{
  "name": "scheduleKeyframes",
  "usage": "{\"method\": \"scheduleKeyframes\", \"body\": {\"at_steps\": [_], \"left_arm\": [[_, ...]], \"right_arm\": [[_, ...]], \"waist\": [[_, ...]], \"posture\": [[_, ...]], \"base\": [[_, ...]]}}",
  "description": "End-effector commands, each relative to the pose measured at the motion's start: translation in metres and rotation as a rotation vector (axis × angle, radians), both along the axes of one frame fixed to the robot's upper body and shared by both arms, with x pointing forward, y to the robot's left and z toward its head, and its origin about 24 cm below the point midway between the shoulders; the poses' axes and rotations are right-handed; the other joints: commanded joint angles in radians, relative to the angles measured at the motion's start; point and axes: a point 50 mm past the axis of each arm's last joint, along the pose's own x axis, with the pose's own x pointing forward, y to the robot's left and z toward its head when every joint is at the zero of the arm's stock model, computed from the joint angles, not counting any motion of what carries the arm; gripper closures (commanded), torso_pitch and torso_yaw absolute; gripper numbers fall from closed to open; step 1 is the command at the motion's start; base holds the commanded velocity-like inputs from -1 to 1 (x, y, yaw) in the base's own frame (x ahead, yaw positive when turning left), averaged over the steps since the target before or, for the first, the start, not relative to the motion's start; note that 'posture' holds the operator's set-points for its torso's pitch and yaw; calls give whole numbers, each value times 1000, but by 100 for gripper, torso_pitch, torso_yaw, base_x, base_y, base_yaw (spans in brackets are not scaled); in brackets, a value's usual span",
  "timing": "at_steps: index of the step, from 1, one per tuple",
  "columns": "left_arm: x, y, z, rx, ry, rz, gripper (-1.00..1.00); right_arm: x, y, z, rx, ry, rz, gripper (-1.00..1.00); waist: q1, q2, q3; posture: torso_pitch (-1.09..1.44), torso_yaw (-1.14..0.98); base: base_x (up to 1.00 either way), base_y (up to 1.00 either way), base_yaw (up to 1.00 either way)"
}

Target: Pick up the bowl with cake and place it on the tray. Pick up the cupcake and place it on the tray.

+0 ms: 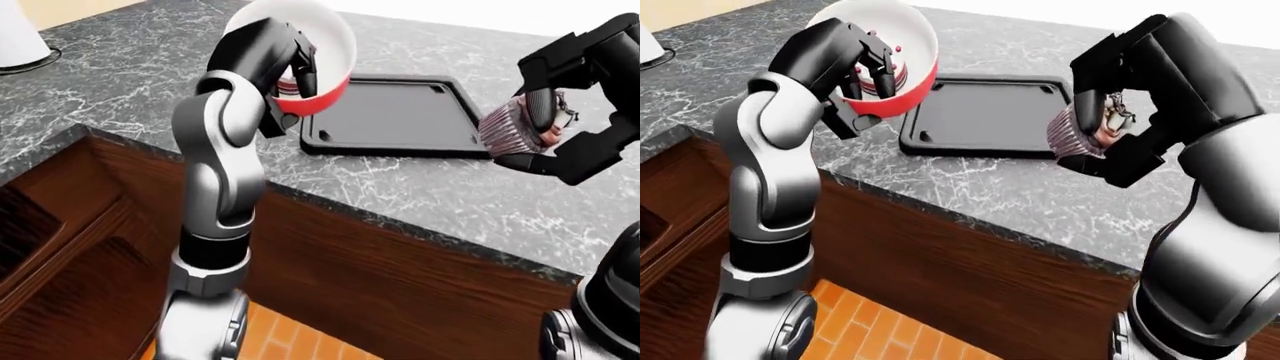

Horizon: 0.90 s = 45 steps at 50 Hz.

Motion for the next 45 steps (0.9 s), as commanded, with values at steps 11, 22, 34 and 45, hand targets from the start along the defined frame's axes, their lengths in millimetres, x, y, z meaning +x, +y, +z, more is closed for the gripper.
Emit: {"method": "scheduleKeyframes", "body": {"at_steps": [11, 22, 34, 45], "left_arm": [[-10, 1, 33, -21, -155, 8, 100], [-11, 2, 30, -28, -155, 8, 100], [-12, 1, 35, -22, -161, 5, 100], [-14, 2, 39, -18, -170, 8, 100]], "right_arm": [[3, -2, 24, -10, -76, -51, 100], [2, -3, 21, -7, -76, -50, 100], [-2, -5, 21, -3, -79, -47, 100], [-4, -7, 22, 21, -77, -49, 100]], "waist": [[5, -3, -32], [17, -59, -20], [-3, -3, -17], [19, -90, -44]], "posture": [[0, 0], [0, 0], [0, 0], [0, 0]], "base": [[6, 0, 0], [42, 0, 0], [2, 0, 0], [0, -8, -72]]}}
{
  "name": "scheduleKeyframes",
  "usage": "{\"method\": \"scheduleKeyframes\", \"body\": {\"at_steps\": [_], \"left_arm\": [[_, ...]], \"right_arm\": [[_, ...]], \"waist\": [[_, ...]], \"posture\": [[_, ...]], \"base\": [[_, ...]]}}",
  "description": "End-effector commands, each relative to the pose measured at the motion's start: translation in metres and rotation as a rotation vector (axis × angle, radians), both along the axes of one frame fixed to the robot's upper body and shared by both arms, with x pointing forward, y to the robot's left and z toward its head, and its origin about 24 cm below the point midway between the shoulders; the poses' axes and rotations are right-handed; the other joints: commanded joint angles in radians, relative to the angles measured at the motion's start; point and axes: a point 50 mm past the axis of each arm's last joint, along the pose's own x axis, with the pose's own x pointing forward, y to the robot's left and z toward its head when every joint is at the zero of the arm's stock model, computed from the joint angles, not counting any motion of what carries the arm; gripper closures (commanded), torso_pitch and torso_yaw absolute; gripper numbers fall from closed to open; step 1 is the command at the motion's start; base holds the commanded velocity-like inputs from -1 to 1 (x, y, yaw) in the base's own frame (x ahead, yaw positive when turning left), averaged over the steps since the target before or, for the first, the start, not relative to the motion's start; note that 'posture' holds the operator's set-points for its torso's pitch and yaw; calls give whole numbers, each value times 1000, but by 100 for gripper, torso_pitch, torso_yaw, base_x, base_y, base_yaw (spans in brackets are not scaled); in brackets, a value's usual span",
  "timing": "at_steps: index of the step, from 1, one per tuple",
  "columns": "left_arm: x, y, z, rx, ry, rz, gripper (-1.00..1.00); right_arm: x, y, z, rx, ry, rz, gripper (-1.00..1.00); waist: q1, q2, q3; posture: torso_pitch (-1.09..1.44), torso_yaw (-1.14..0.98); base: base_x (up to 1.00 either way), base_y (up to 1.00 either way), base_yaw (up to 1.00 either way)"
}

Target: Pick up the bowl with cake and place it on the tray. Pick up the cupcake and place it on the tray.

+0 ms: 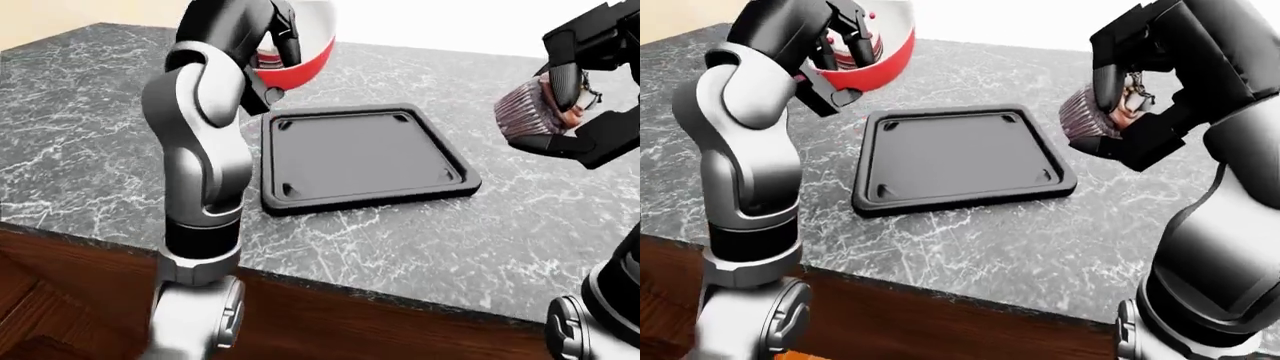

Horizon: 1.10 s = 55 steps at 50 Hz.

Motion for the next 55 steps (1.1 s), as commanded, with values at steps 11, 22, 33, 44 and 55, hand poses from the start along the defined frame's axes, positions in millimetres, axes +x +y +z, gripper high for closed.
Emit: {"method": "scheduleKeyframes", "body": {"at_steps": [11, 22, 33, 44, 55], "left_arm": [[-8, -10, 11, 27, -73, -58, 100], [-8, -13, 2, 57, -63, -62, 100], [-11, -11, -1, 61, -60, -64, 100], [-11, -14, 1, 65, -61, -77, 100], [-11, -23, 1, 34, -18, -154, 100]], "right_arm": [[-3, 5, 5, -47, -46, -9, 100], [-5, 7, 8, -49, -66, -2, 100], [-6, 6, 12, -49, -83, -5, 100], [-5, 6, 11, -49, -83, -5, 100], [-5, 4, 11, -47, -86, -5, 100]], "waist": [[-39, 66, 6], [-21, 42, -3], [-2, 30, -4], [-5, 37, -2], [-8, 38, -2]], "posture": [[0, 0], [0, 0], [0, 0], [0, 0], [0, 0]], "base": [[0, 0, -58], [0, 0, 0], [0, 0, 0], [0, 0, 0], [0, 0, 0]]}}
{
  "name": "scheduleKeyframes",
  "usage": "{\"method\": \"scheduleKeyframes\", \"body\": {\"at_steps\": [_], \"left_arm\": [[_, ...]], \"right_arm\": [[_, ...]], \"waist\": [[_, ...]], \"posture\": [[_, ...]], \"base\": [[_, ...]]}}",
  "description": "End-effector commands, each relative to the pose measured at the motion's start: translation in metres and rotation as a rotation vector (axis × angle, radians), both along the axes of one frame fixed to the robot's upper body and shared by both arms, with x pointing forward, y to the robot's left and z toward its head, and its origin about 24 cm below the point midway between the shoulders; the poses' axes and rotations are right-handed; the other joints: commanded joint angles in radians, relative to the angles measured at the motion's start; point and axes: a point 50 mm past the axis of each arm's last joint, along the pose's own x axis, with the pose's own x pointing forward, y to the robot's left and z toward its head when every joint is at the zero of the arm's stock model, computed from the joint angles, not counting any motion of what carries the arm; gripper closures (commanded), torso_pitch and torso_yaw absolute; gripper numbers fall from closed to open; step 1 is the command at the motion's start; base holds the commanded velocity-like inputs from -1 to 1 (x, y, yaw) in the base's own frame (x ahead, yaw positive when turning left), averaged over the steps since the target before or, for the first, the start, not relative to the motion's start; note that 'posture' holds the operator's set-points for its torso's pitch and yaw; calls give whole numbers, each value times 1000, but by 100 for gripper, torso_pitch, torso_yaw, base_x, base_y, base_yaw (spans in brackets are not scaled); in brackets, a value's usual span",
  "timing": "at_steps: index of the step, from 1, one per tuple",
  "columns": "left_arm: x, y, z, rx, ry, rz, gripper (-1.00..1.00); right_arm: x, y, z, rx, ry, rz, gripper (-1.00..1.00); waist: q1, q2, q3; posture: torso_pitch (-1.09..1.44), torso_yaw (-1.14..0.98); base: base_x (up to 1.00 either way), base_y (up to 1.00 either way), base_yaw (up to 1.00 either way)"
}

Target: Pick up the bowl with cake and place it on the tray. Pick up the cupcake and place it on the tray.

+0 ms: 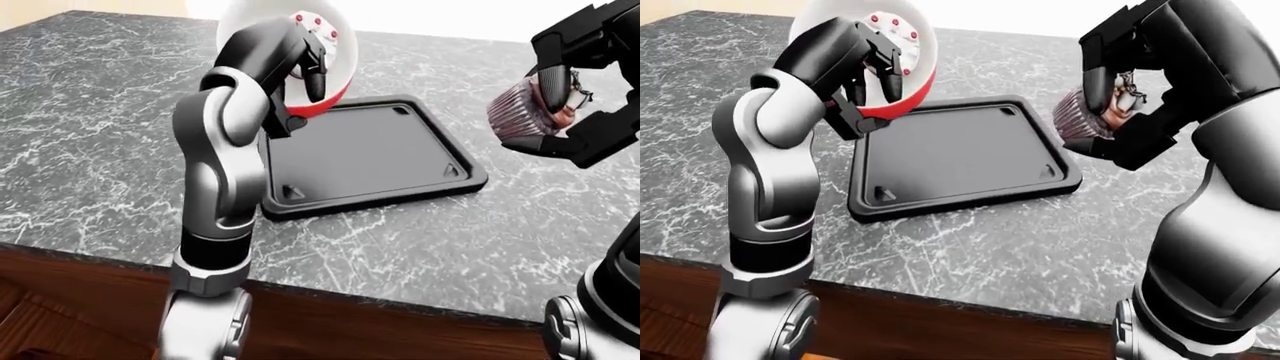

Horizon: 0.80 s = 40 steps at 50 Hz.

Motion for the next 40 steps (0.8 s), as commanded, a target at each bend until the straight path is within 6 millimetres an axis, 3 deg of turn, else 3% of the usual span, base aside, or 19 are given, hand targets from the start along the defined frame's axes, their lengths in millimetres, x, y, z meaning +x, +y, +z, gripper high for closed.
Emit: {"method": "scheduleKeyframes", "body": {"at_steps": [1, 19, 40], "left_arm": [[-12, -4, 23, -21, -124, -23, 100], [-10, -23, -1, -30, -16, -125, 100], [-5, -25, -19, -29, 44, -137, 100]], "right_arm": [[-8, -1, 11, -12, -81, -23, 100], [-8, 0, 11, -6, -86, -18, 100], [-9, 1, 11, 1, -83, -14, 100]], "waist": [[0, -5, -34], [2, -11, -38], [2, -10, -40]], "posture": [[0, 0], [0, 0], [0, 0]], "base": [[0, 0, 0], [0, 0, 0], [0, 0, 0]]}}
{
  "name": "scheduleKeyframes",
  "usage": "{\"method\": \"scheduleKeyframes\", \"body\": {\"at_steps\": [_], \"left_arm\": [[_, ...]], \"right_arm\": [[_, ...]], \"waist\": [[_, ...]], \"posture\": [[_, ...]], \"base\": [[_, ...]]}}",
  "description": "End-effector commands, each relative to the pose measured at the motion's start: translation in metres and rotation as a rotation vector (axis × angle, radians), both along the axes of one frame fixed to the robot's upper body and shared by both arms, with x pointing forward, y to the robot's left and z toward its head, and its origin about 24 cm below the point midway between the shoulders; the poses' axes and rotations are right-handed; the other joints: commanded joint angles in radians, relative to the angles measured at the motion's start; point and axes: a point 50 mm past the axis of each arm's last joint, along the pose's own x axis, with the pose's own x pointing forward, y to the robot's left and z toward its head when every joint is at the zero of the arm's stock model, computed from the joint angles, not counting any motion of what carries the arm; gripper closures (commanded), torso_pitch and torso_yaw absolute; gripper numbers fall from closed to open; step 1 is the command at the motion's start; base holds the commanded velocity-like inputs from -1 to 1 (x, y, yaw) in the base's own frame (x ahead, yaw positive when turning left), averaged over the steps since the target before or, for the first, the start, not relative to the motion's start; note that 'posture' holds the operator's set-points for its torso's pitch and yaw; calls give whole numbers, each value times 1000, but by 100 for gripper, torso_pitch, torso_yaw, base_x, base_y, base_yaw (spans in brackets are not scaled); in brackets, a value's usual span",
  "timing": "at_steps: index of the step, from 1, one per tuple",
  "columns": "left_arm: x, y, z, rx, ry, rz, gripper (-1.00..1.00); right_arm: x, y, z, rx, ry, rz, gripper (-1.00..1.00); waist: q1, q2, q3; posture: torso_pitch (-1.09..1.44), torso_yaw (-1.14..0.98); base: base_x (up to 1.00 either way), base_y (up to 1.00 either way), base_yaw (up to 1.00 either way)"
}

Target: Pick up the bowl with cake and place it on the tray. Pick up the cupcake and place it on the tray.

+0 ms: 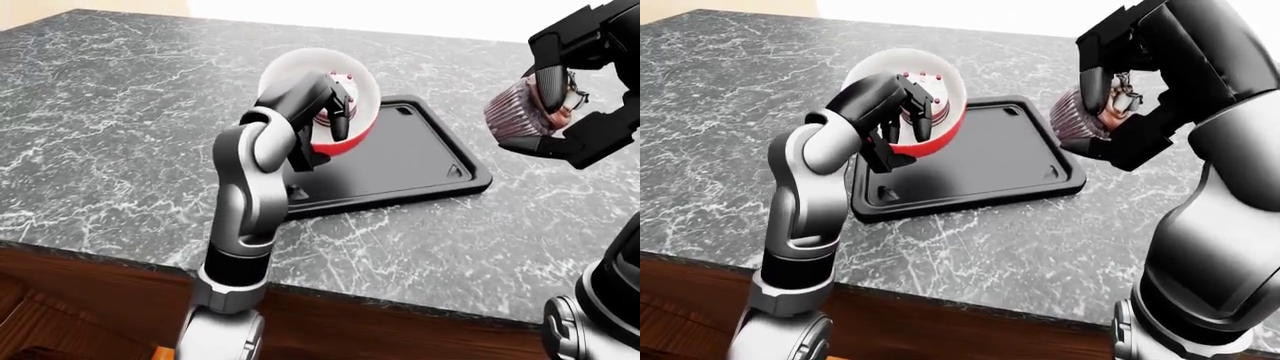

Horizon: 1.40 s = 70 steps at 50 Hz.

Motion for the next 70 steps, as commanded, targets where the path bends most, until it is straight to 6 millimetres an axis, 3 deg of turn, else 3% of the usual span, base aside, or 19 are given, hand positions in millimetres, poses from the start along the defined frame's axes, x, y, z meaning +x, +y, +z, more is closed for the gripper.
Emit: {"method": "scheduleKeyframes", "body": {"at_steps": [1, 8, 10, 12, 13, 22, 41, 48, 58, 70], "left_arm": [[-10, -2, 23, -19, -130, -16, 100], [-9, -3, 21, -18, -123, -16, 100], [-9, -3, 20, -18, -121, -15, 72], [-10, -2, 21, -18, -124, -11, 75], [-8, -2, 20, -18, -125, -9, 55], [-7, -1, 15, -22, -117, -8, 18], [-16, 4, 7, -45, -105, -10, -1], [-35, 11, 25, -99, -137, -16, -4], [-68, 31, 43, -174, -187, -8, -6], [-93, 55, 57, -245, -237, 20, -12]], "right_arm": [[-9, -1, 11, -11, -82, -26, 100], [-8, -2, 9, -7, -81, -26, 100], [-9, -2, 10, -7, -82, -26, 100], [-8, -2, 9, -6, -82, -26, 100], [-8, -2, 11, -4, -81, -24, 100], [-7, -1, 8, 0, -78, -22, 100], [-8, -2, 9, 3, -80, -24, 100], [-7, 3, 12, -5, -79, -15, 100], [23, 28, 13, -22, -48, 25, 100], [62, 53, -23, -83, 32, 42, 100]], "waist": [[0, -6, -35], [1, -7, -35], [1, -7, -36], [0, -7, -35], [0, -7, -35], [0, -6, -36], [-1, -4, -37], [-2, -3, -36], [-6, 9, -31], [-6, 15, -35]], "posture": [[0, 0], [0, 0], [0, 0], [0, 0], [0, 0], [0, 0], [0, 0], [0, 0], [0, 0], [0, 0]], "base": [[0, 0, 0], [0, 0, 0], [0, 0, 0], [0, 0, 0], [0, 0, 0], [0, 0, 0], [0, 0, 0], [0, 0, 0], [0, 0, 0], [0, 0, 0]]}}
